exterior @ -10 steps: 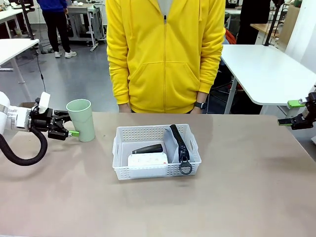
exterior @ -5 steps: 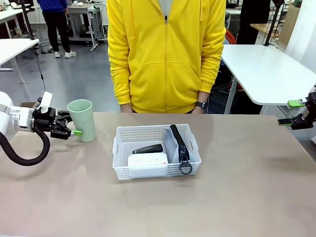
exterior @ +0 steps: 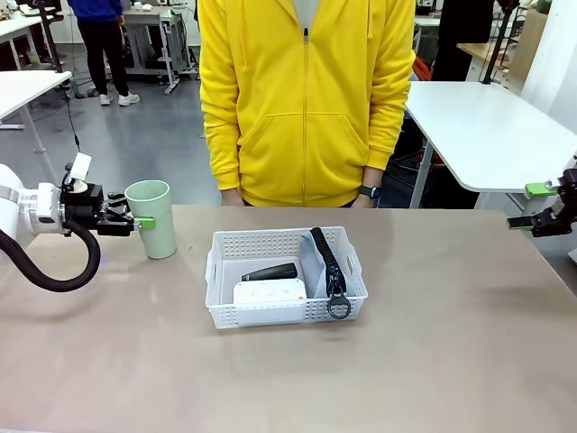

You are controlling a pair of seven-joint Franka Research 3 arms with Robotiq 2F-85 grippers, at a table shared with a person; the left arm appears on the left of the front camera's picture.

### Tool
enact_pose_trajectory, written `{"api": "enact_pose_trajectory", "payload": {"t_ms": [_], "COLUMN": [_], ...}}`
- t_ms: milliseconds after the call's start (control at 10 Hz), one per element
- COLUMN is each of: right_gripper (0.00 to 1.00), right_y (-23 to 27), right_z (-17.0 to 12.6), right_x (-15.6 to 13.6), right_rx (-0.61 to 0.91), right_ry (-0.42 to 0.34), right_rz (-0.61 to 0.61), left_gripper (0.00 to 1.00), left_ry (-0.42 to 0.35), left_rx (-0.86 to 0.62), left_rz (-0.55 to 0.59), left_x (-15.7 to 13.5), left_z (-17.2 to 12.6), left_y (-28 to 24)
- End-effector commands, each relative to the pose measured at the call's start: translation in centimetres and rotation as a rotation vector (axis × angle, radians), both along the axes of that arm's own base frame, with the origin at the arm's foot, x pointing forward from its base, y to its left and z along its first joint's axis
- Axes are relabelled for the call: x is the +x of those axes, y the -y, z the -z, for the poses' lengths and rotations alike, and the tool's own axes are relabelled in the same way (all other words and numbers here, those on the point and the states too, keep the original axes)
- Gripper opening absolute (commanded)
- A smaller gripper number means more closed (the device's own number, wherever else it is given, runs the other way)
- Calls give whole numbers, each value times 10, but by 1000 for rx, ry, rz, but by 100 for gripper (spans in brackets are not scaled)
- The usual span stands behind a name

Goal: Efficiently arrange items inside the basket to fit them all.
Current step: Pick up the Reusable plastic cup and place it inside the Organizing basket.

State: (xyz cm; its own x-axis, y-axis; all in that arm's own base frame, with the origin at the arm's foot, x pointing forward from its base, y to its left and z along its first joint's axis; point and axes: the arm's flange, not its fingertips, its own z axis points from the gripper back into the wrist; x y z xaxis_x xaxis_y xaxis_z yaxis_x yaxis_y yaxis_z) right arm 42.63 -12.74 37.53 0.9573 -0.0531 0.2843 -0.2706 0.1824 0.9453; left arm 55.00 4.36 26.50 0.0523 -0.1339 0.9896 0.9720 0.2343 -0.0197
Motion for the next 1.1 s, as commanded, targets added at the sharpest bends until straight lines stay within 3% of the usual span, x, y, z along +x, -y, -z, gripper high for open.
{"api": "enact_pose_trajectory", "payload": {"t_ms": [0,200,300,400,500,600,800,900,1000], "right_gripper": [100,100,100,100,100,100,100,100,100], "right_y": [0,0,0,0,0,0,0,0,0], "right_z": [-6,-6,-6,-6,-6,-6,-6,-6,-6], "right_x": [-2,-2,-2,-2,-2,-2,-2,-2,-2], "right_rx": [-1,-1,-1,-1,-1,-1,-1,-1,-1], "right_ry": [-17,-17,-17,-17,-17,-17,-17,-17,-17], "right_rz": [-6,-6,-6,-6,-6,-6,-6,-6,-6], "left_gripper": [100,100,88,40,29,0,0,32,32], "left_ry": [-31,-58,-39,-33,-31,-32,-26,-4,43], "left_rx": [-54,-79,-76,-36,-38,-42,-65,-50,19], "left_rz": [9,35,39,44,43,40,64,93,111], "left_x": [3,4,4,3,2,2,-14,-35,-62], "left_z": [-4,-2,-3,-3,-3,-4,-28,-63,-103], "left_y": [0,1,2,3,3,2,-3,-8,-15]}}
